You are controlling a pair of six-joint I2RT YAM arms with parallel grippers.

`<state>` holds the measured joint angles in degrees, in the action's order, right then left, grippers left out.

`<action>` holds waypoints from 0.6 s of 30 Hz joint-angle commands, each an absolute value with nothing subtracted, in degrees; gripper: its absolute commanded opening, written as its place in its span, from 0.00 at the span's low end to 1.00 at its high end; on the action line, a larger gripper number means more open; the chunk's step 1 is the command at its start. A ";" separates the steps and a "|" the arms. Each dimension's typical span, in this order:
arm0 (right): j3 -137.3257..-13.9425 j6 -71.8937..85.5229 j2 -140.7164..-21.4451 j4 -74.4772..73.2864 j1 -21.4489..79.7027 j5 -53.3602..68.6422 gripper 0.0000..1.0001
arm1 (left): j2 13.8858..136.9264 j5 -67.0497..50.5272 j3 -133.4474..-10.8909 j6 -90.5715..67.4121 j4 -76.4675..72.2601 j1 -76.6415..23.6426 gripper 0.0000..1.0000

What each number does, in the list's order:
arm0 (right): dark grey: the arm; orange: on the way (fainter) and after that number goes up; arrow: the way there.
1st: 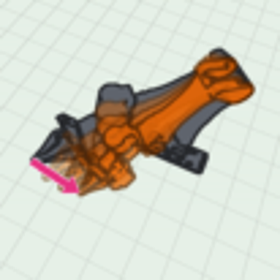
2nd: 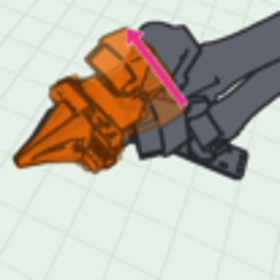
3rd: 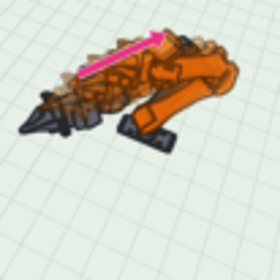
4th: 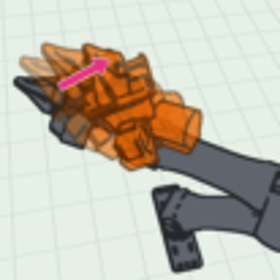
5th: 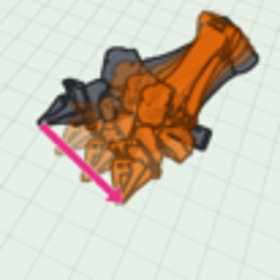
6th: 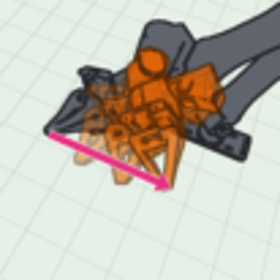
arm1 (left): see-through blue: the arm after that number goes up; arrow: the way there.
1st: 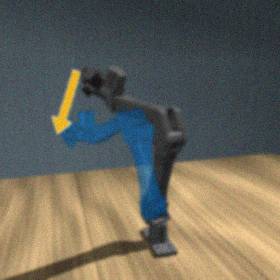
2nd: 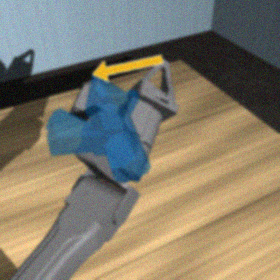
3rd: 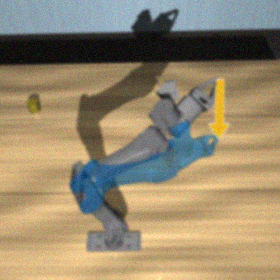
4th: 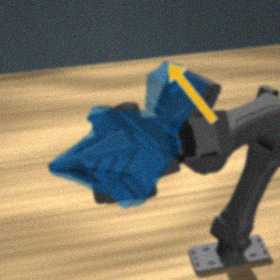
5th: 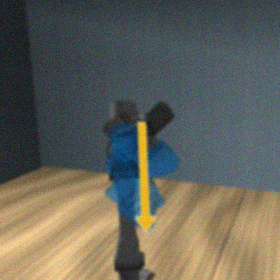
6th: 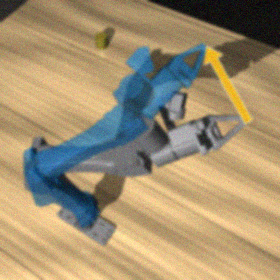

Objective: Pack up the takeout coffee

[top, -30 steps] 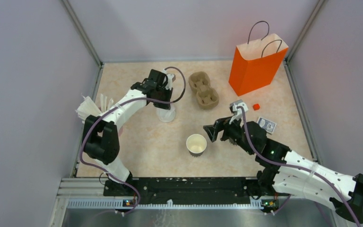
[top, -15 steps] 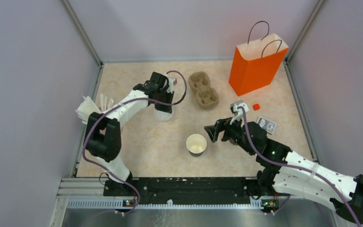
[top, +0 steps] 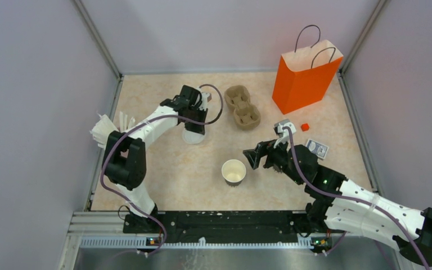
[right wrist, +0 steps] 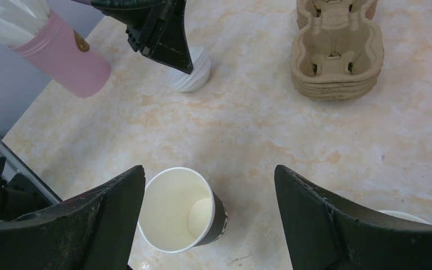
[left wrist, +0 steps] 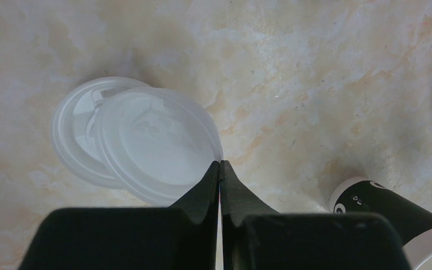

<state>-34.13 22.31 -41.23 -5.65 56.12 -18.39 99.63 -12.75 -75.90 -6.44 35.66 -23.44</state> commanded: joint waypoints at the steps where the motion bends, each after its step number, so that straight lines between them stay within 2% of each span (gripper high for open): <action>1: -34.61 22.68 -40.39 -5.10 56.47 -19.07 0.83 | 100.28 -12.34 -78.00 -5.12 35.66 -23.29 0.04; 2: -34.65 22.68 -40.42 -5.12 56.43 -19.07 0.83 | 100.28 -12.33 -78.04 -5.03 35.68 -23.29 0.00; 6: -34.72 22.71 -40.52 -5.20 56.51 -18.99 0.83 | 100.11 -12.09 -78.14 -4.88 35.73 -23.29 0.00; 9: -34.74 22.81 -40.58 -5.03 56.47 -19.01 0.83 | 100.02 -11.91 -78.61 -4.73 36.14 -23.29 0.06; 12: -34.77 22.83 -40.91 -4.95 56.44 -18.91 0.83 | 99.87 -11.02 -79.21 -4.50 36.84 -23.29 0.06; 18: -34.91 23.11 -41.65 -4.79 56.43 -18.49 0.83 | 100.08 -9.48 -79.88 -3.65 38.00 -23.29 0.00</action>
